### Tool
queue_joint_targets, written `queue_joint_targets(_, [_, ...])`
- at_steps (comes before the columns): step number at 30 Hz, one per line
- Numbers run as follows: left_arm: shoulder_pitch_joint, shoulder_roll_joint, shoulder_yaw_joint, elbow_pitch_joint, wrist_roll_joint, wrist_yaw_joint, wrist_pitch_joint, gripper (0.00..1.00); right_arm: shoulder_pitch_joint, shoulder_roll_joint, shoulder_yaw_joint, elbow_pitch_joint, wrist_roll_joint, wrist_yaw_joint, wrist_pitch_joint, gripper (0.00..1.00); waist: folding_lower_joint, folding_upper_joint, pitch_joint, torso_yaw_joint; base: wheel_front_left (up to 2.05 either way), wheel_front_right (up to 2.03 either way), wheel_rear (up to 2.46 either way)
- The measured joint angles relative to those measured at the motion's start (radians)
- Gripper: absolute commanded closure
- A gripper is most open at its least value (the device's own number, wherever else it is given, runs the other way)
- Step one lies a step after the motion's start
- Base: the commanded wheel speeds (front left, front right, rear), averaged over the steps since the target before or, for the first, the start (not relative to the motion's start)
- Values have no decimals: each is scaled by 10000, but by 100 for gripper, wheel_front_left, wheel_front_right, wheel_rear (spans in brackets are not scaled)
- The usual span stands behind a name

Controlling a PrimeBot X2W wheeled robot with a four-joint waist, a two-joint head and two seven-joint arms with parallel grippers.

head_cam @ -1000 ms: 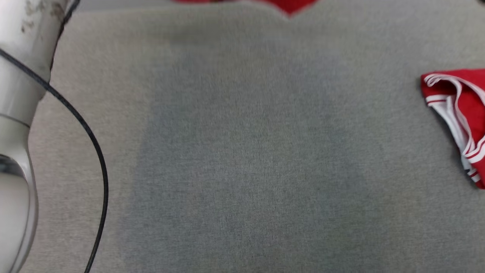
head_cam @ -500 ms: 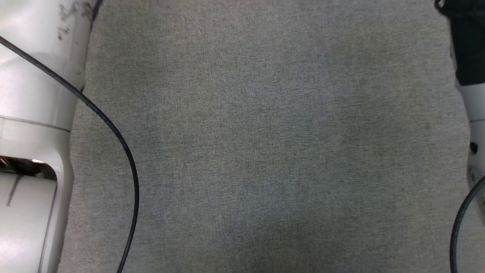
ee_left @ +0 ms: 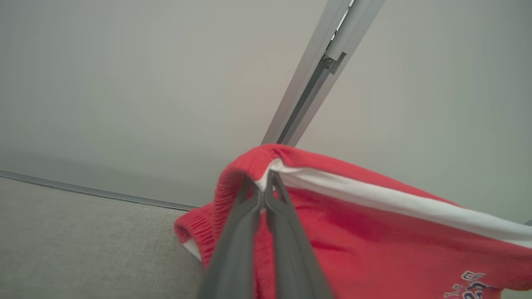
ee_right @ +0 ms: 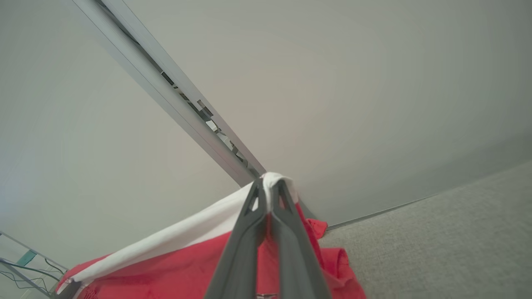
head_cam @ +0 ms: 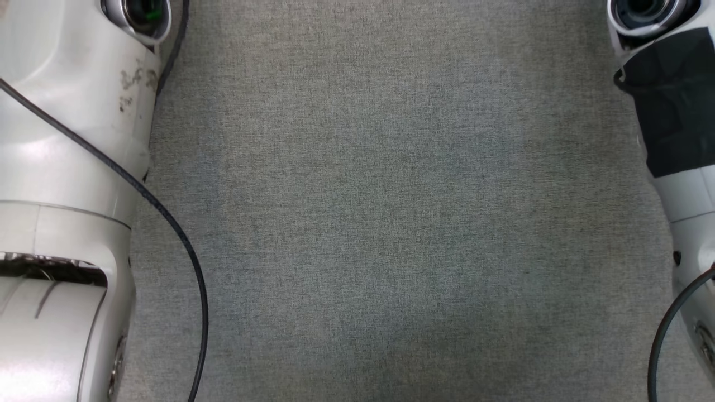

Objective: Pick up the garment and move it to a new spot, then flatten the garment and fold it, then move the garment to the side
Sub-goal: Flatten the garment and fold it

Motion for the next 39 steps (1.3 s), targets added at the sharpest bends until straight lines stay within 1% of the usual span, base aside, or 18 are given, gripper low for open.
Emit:
queue_joint_targets(6, [267, -46, 278, 558, 165, -115, 0, 100, 269, -29, 36, 305, -46, 0, 0, 100, 0, 0, -307, -27, 0, 0, 0])
queue_joint_targets(12, [385, -59, -98, 1181, 12, -314, -2, 100, 500, 12, 153, 497, -2, 0, 0, 100, 0, 0, -676, -34, 0, 0, 0])
queue_joint_targets(17, [588, -59, -639, 1948, -441, -451, 94, 100, 803, 38, 508, 888, 201, 0, 0, 100, 0, 0, -1106, -7, 0, 0, 0])
queue_joint_targets(22, [896, -61, -1237, 2228, -913, -568, 663, 100, 1149, -17, 790, 1151, 529, 0, 0, 100, 0, 0, -1464, 113, 0, 0, 0])
queue_joint_targets(27, [1321, -56, -1825, 2334, -1266, -623, 1083, 100, 1731, -148, 1252, 1361, 844, 0, 0, 100, 0, 0, -1836, 255, 0, 0, 0])
queue_joint_targets(32, [1944, -61, -2683, 2309, -1379, -646, 1597, 100, 2232, -324, 1595, 1582, 1290, 0, 0, 100, 0, 0, -2261, 369, 0, 0, 0])
queue_joint_targets(36, [2415, -58, -3243, 2280, -1452, -667, 1787, 100, 2684, -391, 2109, 1599, 1718, 0, 15, 100, -1, 0, -2604, 440, 0, 0, 0])
queue_joint_targets(39, [2731, -56, -3703, 2259, -1436, -669, 1839, 100, 3057, -514, 2646, 1429, 2034, 0, 336, 100, -1, 0, -2861, 476, 0, 0, 0])
